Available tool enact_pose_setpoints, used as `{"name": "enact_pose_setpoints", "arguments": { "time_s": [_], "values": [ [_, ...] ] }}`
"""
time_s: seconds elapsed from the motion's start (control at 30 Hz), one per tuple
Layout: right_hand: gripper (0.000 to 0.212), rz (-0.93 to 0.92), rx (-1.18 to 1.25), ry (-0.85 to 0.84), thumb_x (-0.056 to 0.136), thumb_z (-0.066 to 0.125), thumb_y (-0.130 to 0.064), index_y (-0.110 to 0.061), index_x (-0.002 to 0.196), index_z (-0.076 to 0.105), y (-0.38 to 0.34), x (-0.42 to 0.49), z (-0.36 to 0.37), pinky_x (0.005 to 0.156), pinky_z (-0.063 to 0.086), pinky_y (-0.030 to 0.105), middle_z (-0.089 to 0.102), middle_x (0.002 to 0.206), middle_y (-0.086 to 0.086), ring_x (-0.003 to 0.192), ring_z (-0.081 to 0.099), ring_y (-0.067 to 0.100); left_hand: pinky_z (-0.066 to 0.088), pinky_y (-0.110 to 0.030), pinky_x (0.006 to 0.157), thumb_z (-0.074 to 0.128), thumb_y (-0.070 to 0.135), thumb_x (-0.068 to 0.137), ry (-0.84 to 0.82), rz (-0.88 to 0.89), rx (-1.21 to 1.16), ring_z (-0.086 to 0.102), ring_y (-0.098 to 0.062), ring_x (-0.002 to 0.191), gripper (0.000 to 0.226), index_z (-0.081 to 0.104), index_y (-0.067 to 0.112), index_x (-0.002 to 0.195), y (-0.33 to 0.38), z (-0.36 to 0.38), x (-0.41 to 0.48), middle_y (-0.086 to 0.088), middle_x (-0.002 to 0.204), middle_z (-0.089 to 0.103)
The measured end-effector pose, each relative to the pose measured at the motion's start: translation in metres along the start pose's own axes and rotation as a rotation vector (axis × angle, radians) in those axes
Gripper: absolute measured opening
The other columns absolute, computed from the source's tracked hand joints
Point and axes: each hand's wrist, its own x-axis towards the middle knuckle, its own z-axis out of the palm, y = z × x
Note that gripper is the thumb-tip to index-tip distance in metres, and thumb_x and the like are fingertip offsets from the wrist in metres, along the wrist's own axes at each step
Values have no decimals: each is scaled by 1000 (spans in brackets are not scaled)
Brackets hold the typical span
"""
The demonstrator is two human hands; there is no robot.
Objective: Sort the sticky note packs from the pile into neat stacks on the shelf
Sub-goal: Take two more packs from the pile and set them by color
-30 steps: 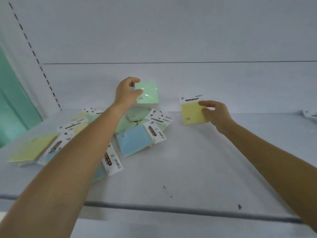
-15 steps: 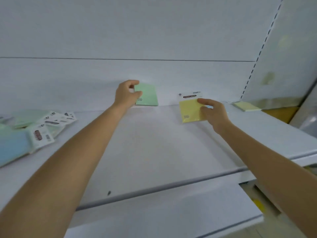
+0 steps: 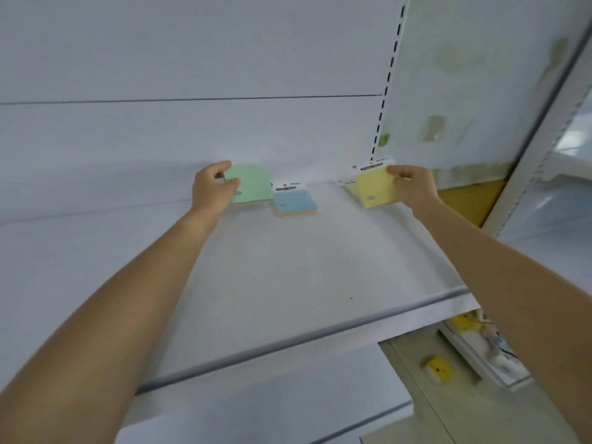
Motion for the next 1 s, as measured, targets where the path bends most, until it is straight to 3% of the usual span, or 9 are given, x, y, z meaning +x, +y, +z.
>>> {"name": "enact_pose_setpoints", "arguments": {
  "time_s": [0.17,0.27,0.33,0.4,0.67,0.8,0.9,1.0],
  "values": [
    [38,30,-30,-5,87,38,2,-7,113,64,6,32,-4,88,50,40,61,122,14,102,58,28,41,-29,103,59,2,83,-8,18,-16,52,-18,119,41,56,4,124,7,36,5,-10,130,56],
    [38,29,-90,-42,87,38,0,-9,113,64,10,40,5,79,47,32,62,121,12,96,56,23,38,-24,102,59,3,84,10,16,-5,50,-15,120,42,55,6,125,6,41,7,-8,133,55],
    [38,30,-115,-56,88,37,1,-8,114,64,13,44,13,81,42,27,61,123,12,95,53,19,38,-27,105,59,3,84,24,14,5,50,-17,123,42,55,5,125,6,39,9,-8,133,55],
    [38,37,-153,-58,88,35,2,-6,114,63,16,46,21,85,43,26,61,124,12,103,56,25,38,-29,107,59,3,84,39,8,14,49,-17,123,42,55,6,126,5,36,10,-9,133,55],
    [38,18,-337,-78,90,34,1,-1,119,59,19,39,31,93,44,33,56,129,19,115,53,35,39,-36,108,59,4,84,52,-24,42,49,-18,124,43,54,5,127,-2,22,9,-10,134,54],
    [37,-227,-482,-42,92,40,-13,-9,127,52,-3,24,40,105,31,33,45,137,16,125,40,34,41,-42,107,60,6,84,45,-41,54,49,-20,124,44,54,6,127,-6,5,12,-12,134,53],
    [37,-447,-440,-176,92,46,-17,-11,127,52,-30,-8,69,104,25,27,47,137,13,127,39,31,43,-39,105,60,8,84,58,-62,92,52,-22,116,44,54,7,127,-10,-15,17,-15,127,55],
    [41,-584,-414,-406,91,50,-22,-12,131,48,-50,-59,110,103,23,24,47,137,12,129,39,28,43,-31,92,60,8,84,57,-117,136,48,-18,91,44,54,6,128,-22,-37,19,-8,91,54]
  ]
}}
